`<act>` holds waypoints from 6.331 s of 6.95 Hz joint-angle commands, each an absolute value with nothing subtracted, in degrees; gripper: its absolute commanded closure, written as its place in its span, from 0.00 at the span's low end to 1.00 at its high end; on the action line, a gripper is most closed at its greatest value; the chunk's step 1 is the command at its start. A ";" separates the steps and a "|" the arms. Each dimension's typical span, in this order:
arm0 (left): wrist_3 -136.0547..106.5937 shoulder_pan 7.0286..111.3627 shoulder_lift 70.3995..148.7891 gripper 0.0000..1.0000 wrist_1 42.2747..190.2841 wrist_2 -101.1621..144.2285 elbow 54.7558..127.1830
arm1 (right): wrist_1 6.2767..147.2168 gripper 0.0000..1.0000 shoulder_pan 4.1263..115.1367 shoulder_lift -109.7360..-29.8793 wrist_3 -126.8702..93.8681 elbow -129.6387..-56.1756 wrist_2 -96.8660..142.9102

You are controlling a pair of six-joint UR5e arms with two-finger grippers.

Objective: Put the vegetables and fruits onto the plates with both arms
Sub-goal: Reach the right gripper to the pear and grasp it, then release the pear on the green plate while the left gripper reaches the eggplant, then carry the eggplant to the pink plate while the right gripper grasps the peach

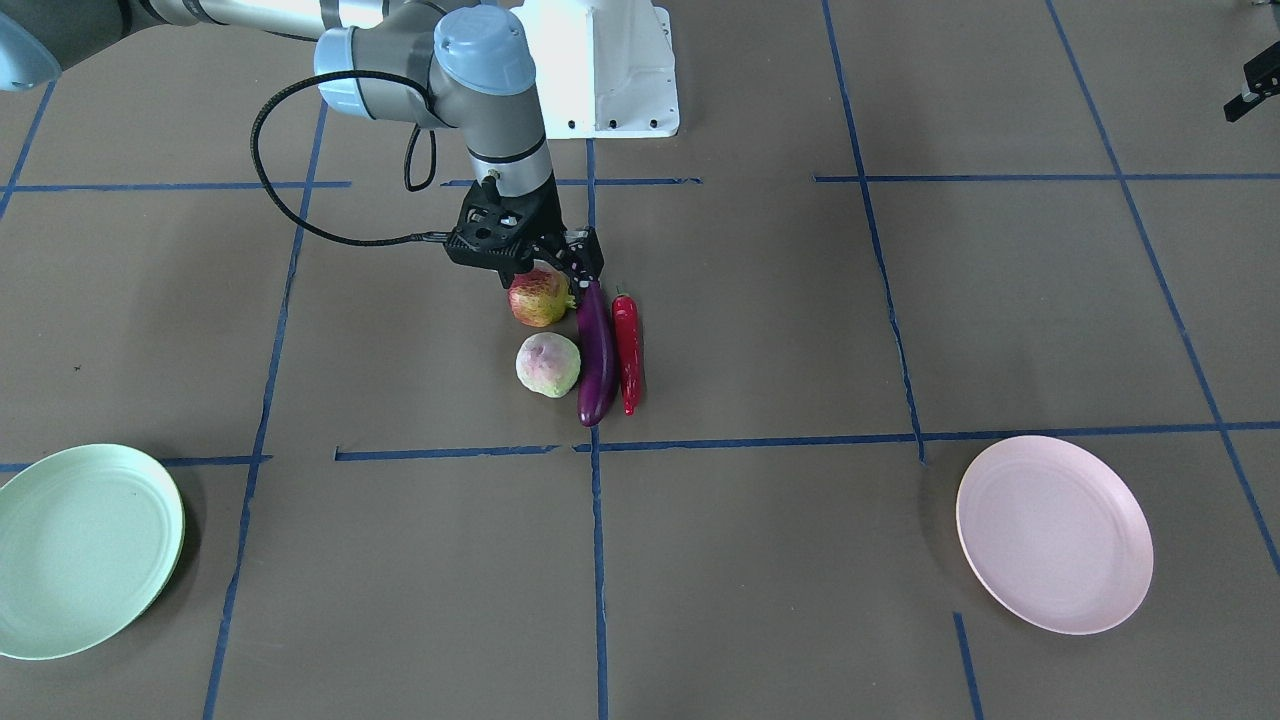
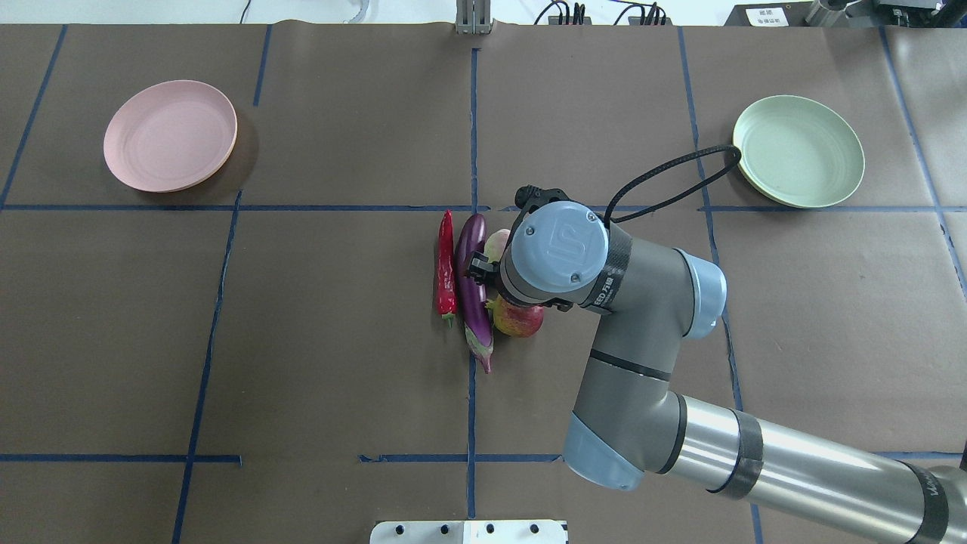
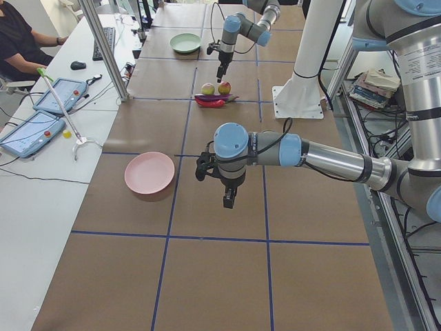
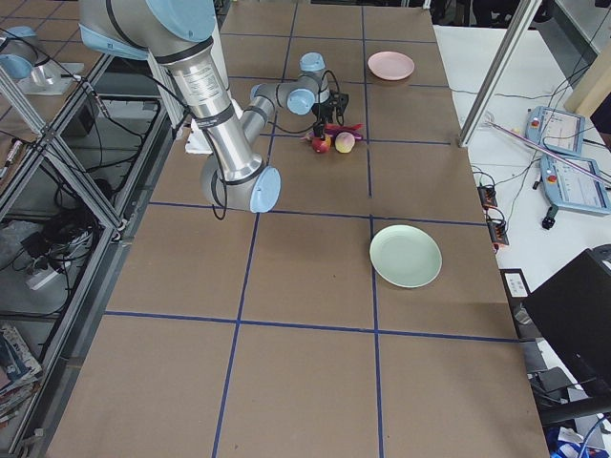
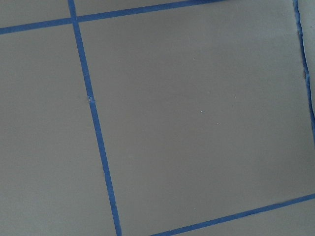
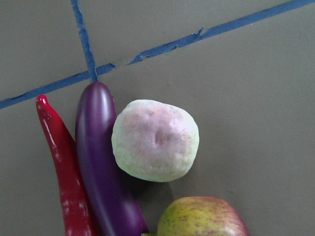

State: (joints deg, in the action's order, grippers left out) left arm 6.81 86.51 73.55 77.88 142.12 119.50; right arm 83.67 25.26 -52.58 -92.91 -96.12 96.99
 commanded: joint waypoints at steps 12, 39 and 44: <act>-38.44 65.99 85.02 0.00 95.76 141.42 118.83 | 89.65 1.00 37.74 -61.50 -77.45 -103.01 97.03; -77.37 57.01 119.79 0.61 108.11 99.75 74.36 | 76.93 0.00 30.78 -49.33 -90.70 -90.09 103.39; -74.53 57.57 120.67 0.00 111.36 99.67 70.49 | 80.05 0.00 29.36 -46.59 -91.05 -82.62 98.26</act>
